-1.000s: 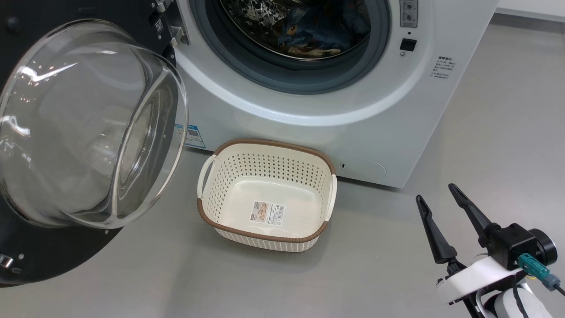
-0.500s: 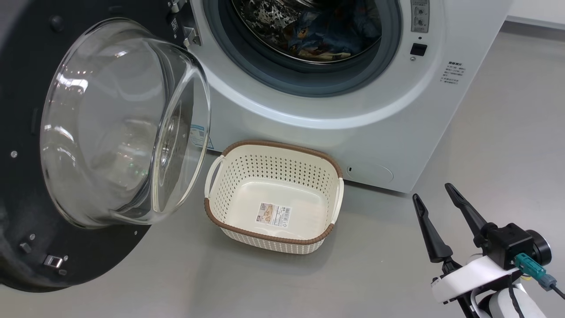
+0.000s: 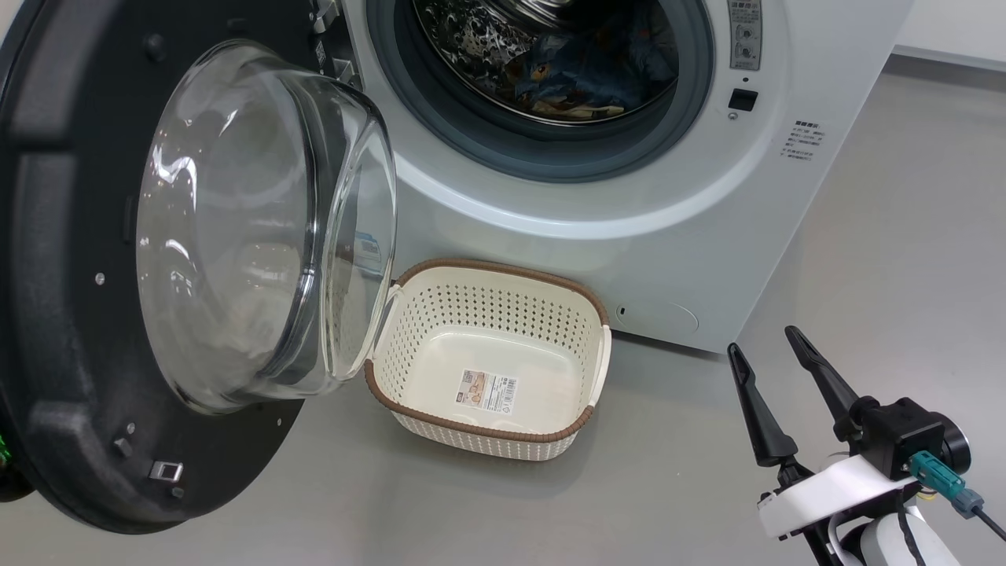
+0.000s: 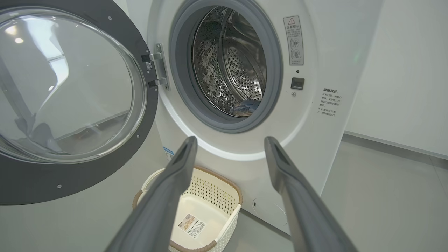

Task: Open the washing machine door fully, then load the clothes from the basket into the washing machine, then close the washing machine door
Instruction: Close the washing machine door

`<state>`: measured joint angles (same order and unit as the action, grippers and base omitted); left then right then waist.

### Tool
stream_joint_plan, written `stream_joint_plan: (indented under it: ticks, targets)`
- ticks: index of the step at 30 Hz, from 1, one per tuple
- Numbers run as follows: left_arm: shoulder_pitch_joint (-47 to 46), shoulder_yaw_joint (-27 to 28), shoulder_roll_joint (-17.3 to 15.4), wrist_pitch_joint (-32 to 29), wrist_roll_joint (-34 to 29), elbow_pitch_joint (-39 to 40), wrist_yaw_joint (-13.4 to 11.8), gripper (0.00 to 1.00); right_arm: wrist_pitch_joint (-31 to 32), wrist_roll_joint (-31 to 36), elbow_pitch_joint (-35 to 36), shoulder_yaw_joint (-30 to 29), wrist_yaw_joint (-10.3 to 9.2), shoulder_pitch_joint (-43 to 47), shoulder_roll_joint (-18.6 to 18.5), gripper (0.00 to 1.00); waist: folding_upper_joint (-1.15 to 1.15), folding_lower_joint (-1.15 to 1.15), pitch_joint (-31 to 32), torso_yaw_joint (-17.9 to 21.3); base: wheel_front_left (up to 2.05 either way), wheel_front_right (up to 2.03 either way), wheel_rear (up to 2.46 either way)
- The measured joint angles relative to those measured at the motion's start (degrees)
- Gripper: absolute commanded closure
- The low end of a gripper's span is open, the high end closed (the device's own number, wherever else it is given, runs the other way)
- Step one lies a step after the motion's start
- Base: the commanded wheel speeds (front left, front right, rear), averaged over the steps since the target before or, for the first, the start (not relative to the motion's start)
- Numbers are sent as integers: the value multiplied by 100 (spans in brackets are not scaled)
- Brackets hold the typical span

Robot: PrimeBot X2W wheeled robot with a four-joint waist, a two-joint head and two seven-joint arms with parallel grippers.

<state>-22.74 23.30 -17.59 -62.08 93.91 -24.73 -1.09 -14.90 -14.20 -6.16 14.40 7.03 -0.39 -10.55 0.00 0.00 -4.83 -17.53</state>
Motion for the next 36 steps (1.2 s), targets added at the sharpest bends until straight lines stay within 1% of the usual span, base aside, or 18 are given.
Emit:
stream_joint_plan:
  ticks: [7,10,20,28,36]
  targets:
    - [210,8,234,-141,219,468,-65,100,0,-1,2,32,0,-1,99,0,0,0,6,67,0,0,0]
    - [281,10,364,-188,299,669,-141,100,0,-1,3,49,0,-1,148,0,0,0,-1,121,0,0,0]
    - [537,-107,660,-232,315,1450,-289,100,0,0,11,36,0,-5,246,0,0,0,-66,416,0,0,0]
    - [541,-199,939,82,248,1823,-330,100,0,3,18,47,0,-57,322,0,0,0,-146,712,0,0,0]
    - [507,-328,1051,301,108,2147,-370,100,0,7,23,57,0,-215,363,0,0,0,-212,1109,0,0,0]
